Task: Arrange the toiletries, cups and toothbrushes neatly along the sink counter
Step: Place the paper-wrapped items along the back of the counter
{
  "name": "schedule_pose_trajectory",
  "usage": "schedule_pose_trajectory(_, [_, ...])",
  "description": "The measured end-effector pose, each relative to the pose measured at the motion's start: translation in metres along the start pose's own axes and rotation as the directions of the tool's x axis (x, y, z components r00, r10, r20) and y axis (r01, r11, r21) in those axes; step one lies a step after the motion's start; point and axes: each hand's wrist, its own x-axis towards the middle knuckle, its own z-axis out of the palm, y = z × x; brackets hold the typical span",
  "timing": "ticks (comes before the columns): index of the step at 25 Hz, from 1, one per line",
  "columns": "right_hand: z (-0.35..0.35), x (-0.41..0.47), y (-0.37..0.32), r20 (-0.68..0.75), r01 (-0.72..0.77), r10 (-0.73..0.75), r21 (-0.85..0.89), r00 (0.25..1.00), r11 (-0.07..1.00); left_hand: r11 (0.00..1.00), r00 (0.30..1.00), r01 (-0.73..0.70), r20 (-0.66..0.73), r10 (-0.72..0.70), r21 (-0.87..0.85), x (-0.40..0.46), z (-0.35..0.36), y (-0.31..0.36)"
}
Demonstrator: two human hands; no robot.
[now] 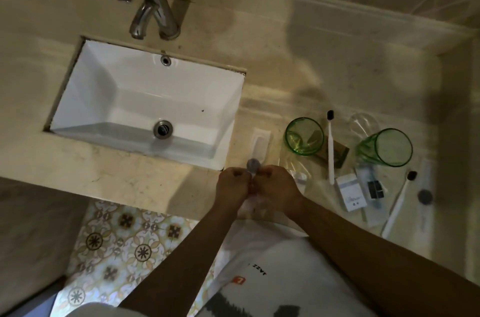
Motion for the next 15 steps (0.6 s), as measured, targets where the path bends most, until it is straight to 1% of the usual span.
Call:
schedule_pose_trajectory(2, [-0.003,0.002,0.004,-0.004,0.022,-0.022,0.013,1.0,1.0,0.998,1.0,-0.025,0.011,0.025,0.052,0.002,0.0,0.001])
schedule_pose_trajectory(5, [-0.005,0.003,0.007,-0.054,0.021,-0.02,0.03,0.998,0.999,0.994,0.997,-0.055,0.051,0.05,0.095,0.002,-0.002,0.001])
schedule_pose_trajectory(6, [-0.006,0.002,0.006,-0.066,0.047,-0.047,0.003,0.997,0.999,0.993,0.997,-0.056,0.053,0.051,0.101,0.002,-0.003,0.002])
schedule_pose_trajectory(9, [-0.012,0.0,0.002,-0.11,0.148,-0.172,-0.198,0.979,0.969,0.994,0.998,-0.049,0.037,0.046,0.102,0.004,-0.003,0.0])
schedule_pose_trajectory(10, [-0.014,0.0,0.0,-0.13,0.17,-0.204,-0.233,0.97,0.957,0.995,0.998,-0.061,0.033,0.058,0.084,0.003,-0.003,0.001])
schedule_pose_trajectory(13, [-0.024,-0.005,-0.008,-0.167,0.254,-0.285,-0.184,0.944,0.95,0.99,0.99,-0.139,0.009,0.139,0.016,-0.008,-0.005,0.013])
schedule_pose_trajectory(15, [-0.031,-0.013,-0.012,-0.184,0.289,-0.312,-0.145,0.932,0.946,0.974,0.972,-0.226,0.059,0.228,-0.032,-0.019,-0.007,0.027])
